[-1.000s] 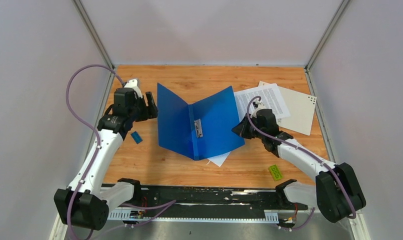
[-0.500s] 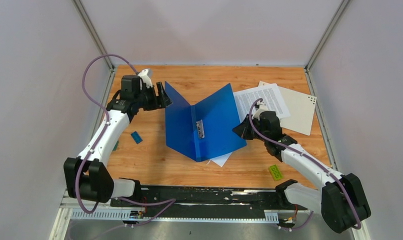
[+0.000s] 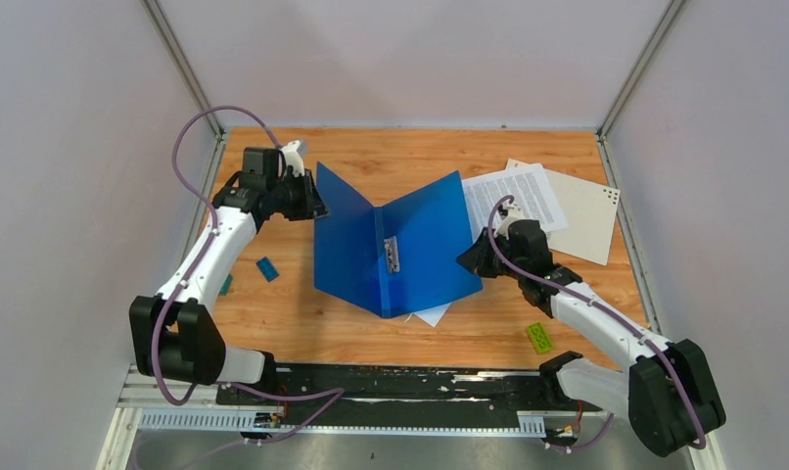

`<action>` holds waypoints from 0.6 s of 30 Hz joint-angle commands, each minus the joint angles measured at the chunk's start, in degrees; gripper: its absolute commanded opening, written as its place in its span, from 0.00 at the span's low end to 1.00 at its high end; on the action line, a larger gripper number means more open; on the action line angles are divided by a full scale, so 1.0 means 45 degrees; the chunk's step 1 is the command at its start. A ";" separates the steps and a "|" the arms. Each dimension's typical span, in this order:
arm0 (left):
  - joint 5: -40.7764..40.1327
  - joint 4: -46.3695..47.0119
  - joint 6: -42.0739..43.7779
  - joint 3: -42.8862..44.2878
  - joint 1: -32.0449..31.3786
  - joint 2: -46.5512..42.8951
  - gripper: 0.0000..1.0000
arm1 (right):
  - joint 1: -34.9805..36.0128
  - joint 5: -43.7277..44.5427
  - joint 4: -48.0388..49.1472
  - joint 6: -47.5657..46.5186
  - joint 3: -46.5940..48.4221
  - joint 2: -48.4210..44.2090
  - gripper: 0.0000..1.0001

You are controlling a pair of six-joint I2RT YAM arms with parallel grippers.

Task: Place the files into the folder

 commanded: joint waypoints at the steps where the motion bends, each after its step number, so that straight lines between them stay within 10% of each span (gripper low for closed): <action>1: -0.0556 -0.1364 0.1360 0.1060 0.0032 -0.0536 0.17 | 0.0009 -0.0256 -0.0873 -0.0034 0.0569 -0.0245 0.16; 10: -0.0760 -0.1547 0.1232 0.0698 0.0032 -0.2084 0.00 | 0.0007 0.0137 -0.3885 -0.0085 0.2541 -0.0969 0.55; 18: -0.0695 -0.0365 0.0332 -0.0467 0.0031 -0.2915 0.00 | 0.0584 -0.0502 -0.3255 0.0742 0.3717 -0.0851 0.51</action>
